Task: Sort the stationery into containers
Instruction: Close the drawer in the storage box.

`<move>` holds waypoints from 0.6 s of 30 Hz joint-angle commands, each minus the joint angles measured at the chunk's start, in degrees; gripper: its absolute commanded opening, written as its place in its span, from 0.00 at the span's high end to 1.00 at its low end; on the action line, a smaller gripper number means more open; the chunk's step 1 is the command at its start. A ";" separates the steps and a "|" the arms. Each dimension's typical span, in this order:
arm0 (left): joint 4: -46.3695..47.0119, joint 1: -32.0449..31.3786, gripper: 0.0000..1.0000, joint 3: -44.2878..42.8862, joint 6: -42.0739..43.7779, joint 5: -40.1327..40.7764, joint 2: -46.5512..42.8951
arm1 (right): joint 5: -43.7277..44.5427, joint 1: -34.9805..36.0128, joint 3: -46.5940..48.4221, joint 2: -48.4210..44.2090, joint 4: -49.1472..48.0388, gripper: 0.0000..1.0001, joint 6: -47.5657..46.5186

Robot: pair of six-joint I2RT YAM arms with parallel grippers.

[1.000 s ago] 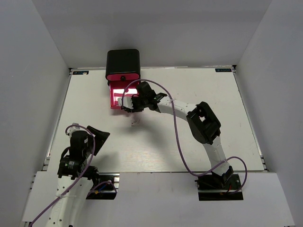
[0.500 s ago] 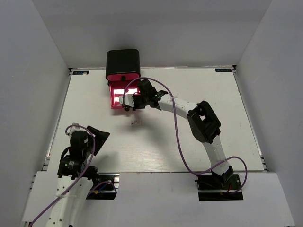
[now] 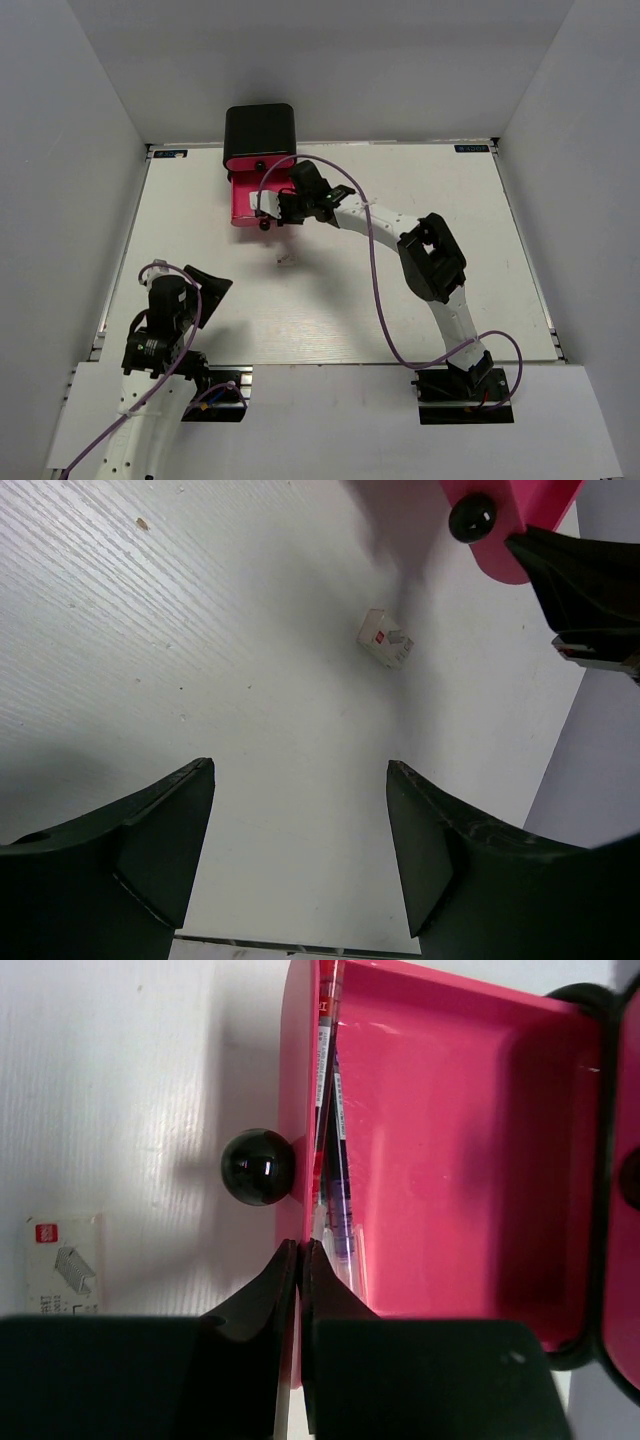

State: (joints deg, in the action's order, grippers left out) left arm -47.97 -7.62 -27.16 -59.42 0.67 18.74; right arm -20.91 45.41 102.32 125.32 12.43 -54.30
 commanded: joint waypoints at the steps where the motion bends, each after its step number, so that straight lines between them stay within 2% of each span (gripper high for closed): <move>1: 0.77 0.23 0.21 -1.58 -0.08 -0.14 0.68 | 1.39 -0.58 4.90 -2.09 -7.50 1.00 1.91; 18: 0.77 0.23 0.21 -1.58 -0.08 -0.14 0.68 | -3.79 0.21 0.16 -9.03 -4.61 1.00 5.87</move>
State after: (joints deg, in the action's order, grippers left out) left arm -47.97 -7.62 -27.16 -59.44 0.67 19.07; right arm -22.81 45.41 102.13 123.63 12.71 -48.58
